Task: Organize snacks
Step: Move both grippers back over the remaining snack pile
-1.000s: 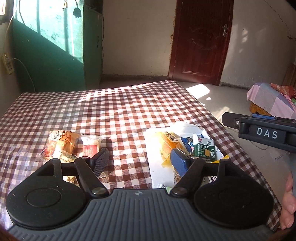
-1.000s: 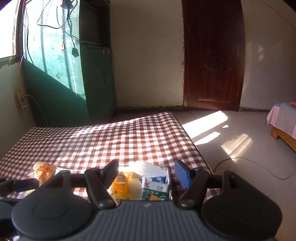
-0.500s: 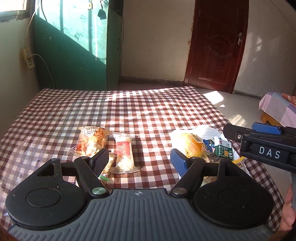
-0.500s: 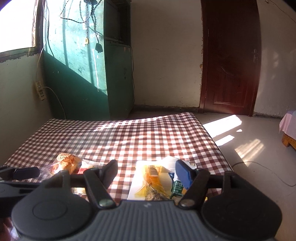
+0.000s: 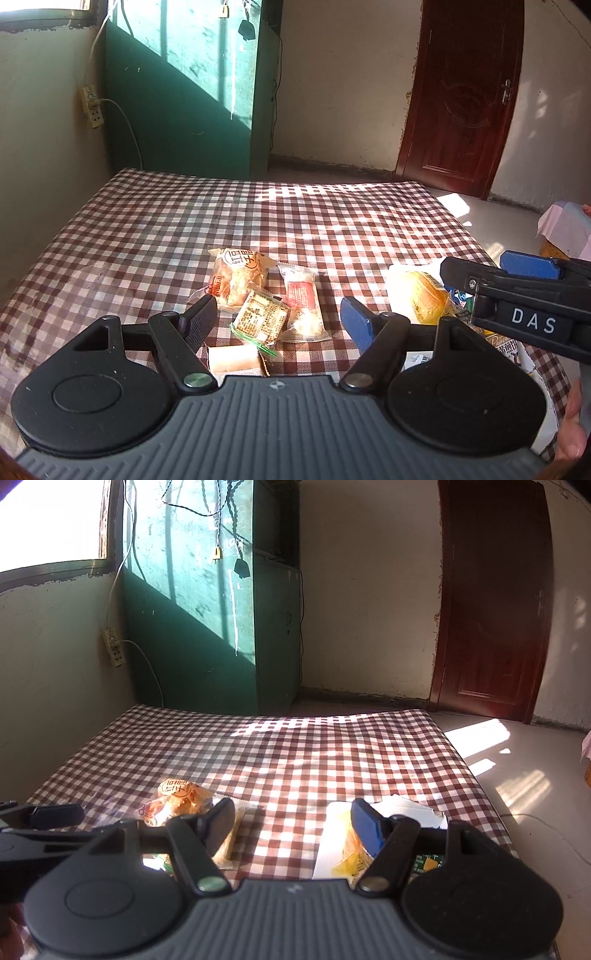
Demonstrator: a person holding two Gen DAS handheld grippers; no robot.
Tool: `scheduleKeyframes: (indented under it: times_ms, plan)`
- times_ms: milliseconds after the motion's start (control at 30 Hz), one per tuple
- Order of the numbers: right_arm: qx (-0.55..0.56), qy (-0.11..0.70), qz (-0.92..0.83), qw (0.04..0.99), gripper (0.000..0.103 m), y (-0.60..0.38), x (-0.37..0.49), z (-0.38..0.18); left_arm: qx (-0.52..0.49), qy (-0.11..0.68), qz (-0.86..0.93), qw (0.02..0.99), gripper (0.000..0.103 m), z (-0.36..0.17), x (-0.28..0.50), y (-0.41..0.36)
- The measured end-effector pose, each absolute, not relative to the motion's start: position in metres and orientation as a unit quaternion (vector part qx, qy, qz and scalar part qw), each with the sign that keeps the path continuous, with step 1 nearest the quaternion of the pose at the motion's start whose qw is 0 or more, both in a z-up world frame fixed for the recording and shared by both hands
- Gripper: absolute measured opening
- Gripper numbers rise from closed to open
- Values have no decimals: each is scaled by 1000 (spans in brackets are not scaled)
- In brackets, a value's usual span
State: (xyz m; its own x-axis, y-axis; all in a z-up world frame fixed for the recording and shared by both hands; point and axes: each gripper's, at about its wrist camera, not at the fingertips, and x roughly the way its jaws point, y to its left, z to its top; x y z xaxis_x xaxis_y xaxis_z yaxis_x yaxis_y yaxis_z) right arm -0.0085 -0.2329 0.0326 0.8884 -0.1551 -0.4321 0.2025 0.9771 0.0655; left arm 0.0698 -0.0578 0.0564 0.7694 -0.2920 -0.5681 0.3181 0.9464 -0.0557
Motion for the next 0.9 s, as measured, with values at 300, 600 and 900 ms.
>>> scheduleKeyframes:
  times_ms: [300,600,900]
  plan:
    - [44,221,-69,972,69,-211,4,33,16,299,-146,943,90,55,77,-38]
    - [40,227,-55,971,69,-197,16,29,10,304,-133,943,90,49,84,-26]
    - [41,241,-45,969,69,-189,29,15,6,319,-126,939,89,33,90,-17]
